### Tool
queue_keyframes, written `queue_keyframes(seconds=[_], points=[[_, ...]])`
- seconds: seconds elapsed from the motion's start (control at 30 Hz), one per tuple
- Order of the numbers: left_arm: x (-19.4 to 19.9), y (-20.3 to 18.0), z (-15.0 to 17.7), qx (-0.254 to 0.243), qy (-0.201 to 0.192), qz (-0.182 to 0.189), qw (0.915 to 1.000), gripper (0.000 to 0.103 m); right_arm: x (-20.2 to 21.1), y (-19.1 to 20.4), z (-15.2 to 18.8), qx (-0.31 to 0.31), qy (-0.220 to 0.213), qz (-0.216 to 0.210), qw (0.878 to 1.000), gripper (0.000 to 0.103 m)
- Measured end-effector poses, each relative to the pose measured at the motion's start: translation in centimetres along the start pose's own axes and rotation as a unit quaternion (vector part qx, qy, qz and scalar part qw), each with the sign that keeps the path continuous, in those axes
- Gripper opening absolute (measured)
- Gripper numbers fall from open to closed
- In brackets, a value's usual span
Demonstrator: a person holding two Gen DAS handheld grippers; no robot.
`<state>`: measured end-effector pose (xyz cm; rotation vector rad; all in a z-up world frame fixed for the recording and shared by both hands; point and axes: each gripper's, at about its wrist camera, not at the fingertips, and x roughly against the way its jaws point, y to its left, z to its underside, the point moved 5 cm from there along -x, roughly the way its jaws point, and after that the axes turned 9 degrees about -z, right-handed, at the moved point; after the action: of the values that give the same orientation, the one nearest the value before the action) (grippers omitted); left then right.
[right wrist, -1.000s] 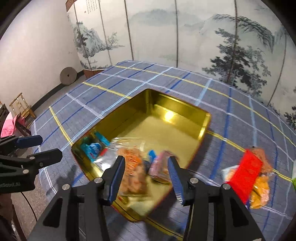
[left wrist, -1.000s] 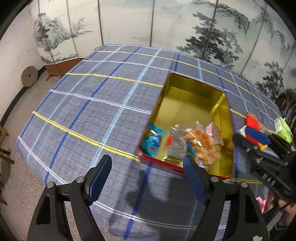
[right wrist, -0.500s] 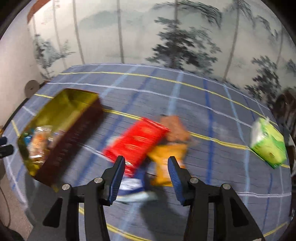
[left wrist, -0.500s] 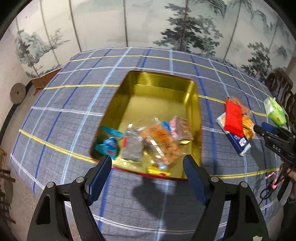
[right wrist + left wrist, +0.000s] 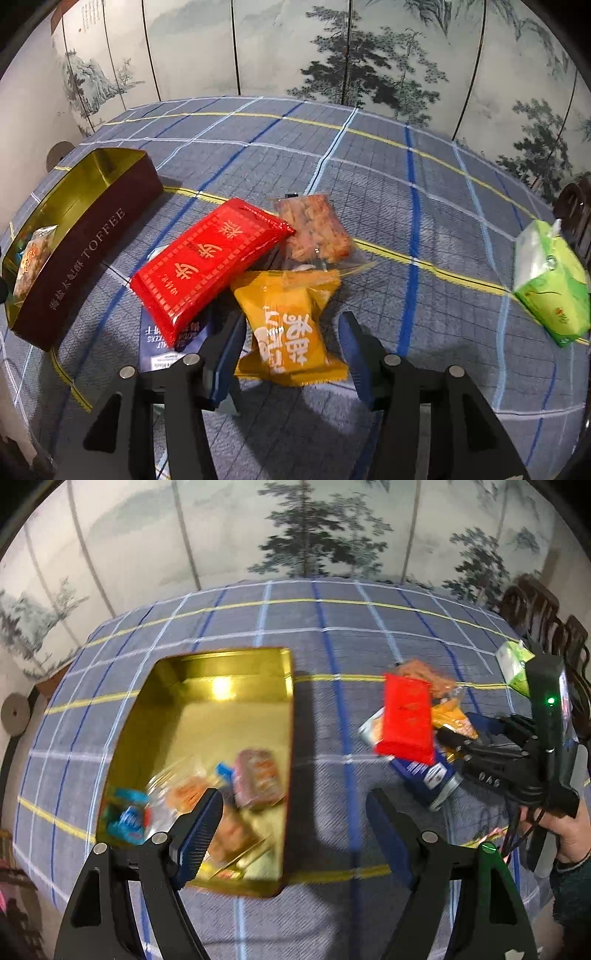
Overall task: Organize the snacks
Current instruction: 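Move both tools back toward the red and orange snack packets, then grasp the orange pastry packet with the right tool while the left tool grasps the red packet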
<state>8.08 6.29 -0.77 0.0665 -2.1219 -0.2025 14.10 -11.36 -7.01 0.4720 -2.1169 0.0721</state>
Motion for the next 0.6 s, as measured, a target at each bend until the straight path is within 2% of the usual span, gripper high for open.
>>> queue_keyframes(seconds=[0.1,0.2,0.37,0.6], points=[[-0.7,-2.1,-1.0,-0.017,-0.005,0.011,0.9998,0.077,-0.3,-0.2,0.2,-0.004,-0.003,-0.012,1.0,0.053],[-1.5,-3.9,-2.0,-0.028,-0.004,0.025,0.9993,0.077,-0.3,-0.5,0.6,-0.001,-0.007,-0.014,1.0,0.039],[-2.7,-6.9,-3.2,-0.046,0.0,0.054,0.9975,0.077,0.9,-2.1,1.7,-0.003,-0.018,-0.001,1.0,0.038],[-4.8,-10.4,-4.5,-0.083,0.011,0.061,0.9947,0.077,3.1,-7.1,3.9,-0.059,-0.038,0.035,0.997,0.038]])
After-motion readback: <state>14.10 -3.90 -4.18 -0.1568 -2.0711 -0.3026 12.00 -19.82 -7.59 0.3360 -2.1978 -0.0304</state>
